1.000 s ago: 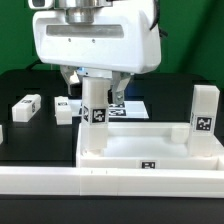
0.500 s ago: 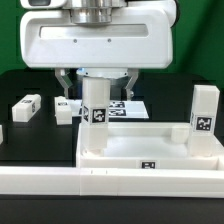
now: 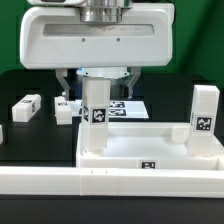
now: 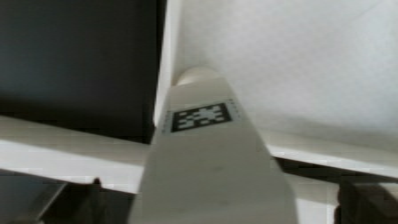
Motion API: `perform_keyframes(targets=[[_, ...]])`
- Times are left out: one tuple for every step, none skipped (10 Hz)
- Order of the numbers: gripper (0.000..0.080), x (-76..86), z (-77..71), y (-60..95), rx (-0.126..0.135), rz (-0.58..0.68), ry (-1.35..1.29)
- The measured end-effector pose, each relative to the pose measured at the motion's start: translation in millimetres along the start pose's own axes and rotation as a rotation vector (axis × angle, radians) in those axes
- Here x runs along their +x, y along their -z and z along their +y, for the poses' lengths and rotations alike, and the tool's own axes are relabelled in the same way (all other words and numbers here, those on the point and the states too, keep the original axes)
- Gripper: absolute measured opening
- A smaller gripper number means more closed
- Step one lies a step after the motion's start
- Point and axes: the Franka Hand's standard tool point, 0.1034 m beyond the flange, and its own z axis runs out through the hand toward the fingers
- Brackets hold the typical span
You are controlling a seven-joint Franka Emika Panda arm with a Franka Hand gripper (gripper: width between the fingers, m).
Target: Assemble desk
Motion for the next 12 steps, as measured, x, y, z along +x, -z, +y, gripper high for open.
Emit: perform_keyframes(targets=[[0.0624,-0.8,1.7,-0.3,0.001,0.0,0.03],[0.0624,-0.5,0.7,-0.3,0.002,0.0,0.024],[0.0449,-0.5,0.8,-0.3,0.002,0.0,0.024],[0.0449,-0.5,0.9,-0.3,0.002,0.0,0.024],[0.0285,-0.5,0.9,-0.3,0.002,0.0,0.024],[0.0288,-0.5,0.8,-0.3,0.002,0.0,0.02],[0.0288,-0.5,0.8,-0.3,0.002,0.0,0.008],[0.0288,-0.4,0.6,-0.3,0.003,0.001,-0.026],[0.0288,-0.4,0.7,-0.3,0.003,0.001,-0.089],[0.0288,-1.1,1.7,-0.3,0.009,0.001,-0.164],[0.0288,-2.2,3.7,-0.3,0.028,0.006,-0.247],[0.0288,-2.4,4.0,-0.4,0.035,0.007,-0.341]])
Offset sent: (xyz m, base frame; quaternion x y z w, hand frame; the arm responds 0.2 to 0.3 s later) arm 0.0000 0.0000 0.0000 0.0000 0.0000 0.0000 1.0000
